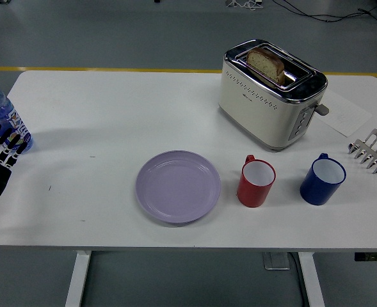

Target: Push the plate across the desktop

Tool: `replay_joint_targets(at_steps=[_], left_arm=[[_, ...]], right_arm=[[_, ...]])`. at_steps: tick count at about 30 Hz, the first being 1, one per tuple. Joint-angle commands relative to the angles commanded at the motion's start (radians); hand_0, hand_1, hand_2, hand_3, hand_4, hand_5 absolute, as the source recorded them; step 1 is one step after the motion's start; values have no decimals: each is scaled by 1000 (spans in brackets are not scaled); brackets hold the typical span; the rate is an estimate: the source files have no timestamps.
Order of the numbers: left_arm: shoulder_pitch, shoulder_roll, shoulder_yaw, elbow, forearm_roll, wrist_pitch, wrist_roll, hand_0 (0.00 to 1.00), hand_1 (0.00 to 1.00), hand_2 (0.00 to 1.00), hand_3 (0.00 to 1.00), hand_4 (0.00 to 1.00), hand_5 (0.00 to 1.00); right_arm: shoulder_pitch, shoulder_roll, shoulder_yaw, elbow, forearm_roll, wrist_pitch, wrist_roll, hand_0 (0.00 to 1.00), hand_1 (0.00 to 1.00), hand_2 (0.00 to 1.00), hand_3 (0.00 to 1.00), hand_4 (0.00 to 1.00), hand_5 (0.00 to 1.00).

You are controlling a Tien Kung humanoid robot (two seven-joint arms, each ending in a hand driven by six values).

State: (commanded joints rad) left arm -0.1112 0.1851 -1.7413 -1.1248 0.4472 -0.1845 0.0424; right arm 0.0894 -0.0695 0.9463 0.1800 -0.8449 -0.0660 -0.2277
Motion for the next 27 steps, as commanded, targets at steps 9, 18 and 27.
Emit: replay_joint_targets(at_steps=[9, 18, 27], left_arm=[[1, -1, 1, 0, 1, -1, 0, 599, 661, 665, 644, 504, 998], [-1, -3, -1, 1, 1, -2, 1, 599, 659, 665, 643, 504, 998], [-5, -4, -5, 1, 1, -1, 1, 600, 660, 664, 643, 503, 998]], right_arm=[[-4, 0, 0, 0, -1, -1, -1, 625, 577, 666, 608, 461, 356], [-4, 0, -6, 0, 7, -1, 1, 625, 577, 666, 608, 461, 356], [1, 1, -6, 0, 11, -1, 1, 625, 577, 665, 608, 461, 355]])
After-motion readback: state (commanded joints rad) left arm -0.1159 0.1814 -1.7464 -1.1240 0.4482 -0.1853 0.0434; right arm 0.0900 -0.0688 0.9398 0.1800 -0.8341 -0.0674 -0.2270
